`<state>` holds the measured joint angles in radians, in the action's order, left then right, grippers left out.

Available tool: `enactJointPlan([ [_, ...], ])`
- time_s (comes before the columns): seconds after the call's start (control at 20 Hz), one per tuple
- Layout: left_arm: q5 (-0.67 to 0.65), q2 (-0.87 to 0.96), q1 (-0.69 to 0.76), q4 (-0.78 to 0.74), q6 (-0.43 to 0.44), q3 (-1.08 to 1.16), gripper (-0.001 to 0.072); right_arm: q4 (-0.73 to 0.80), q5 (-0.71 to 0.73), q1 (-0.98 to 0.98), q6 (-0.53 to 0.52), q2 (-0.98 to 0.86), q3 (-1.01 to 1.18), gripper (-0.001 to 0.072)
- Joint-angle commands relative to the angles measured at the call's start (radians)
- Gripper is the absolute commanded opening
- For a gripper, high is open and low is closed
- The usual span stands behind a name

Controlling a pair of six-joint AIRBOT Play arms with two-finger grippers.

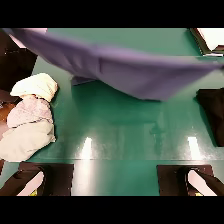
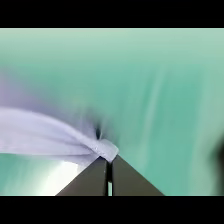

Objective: Fold the shirts.

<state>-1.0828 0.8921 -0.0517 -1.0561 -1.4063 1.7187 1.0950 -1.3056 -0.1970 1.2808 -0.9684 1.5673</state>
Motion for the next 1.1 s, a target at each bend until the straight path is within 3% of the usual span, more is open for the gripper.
enactJointPlan([
  [0.0,0.034,0.000,-0.001,-0.014,0.000,0.338,0.0025,0.010,0.093,0.000,0.014,0.004,0.345,0.0012],
  [0.2,0.070,-0.008,-0.001,0.097,-0.008,0.456,0.0025,0.115,0.100,0.000,0.047,0.021,0.548,0.0012],
  [0.4,0.051,-0.009,-0.001,0.335,-0.007,0.455,0.0025,0.199,0.103,0.000,0.054,0.118,0.468,0.0011],
  [0.55,0.013,0.005,-0.001,0.272,0.000,0.412,0.0024,0.238,0.085,0.000,0.063,0.138,0.394,0.0010],
  [0.7,-0.035,0.069,-0.001,0.232,0.000,0.228,0.0025,0.232,-0.076,0.000,0.065,0.001,0.446,0.0010],
  [0.85,-0.125,0.250,0.009,0.229,0.001,0.125,0.0025,0.232,-0.218,0.000,0.066,-0.214,0.475,0.0010],
  [1.05,-0.200,0.572,0.031,0.216,0.012,0.114,0.0025,0.236,-0.245,0.024,0.081,-0.468,0.325,0.0010],
])
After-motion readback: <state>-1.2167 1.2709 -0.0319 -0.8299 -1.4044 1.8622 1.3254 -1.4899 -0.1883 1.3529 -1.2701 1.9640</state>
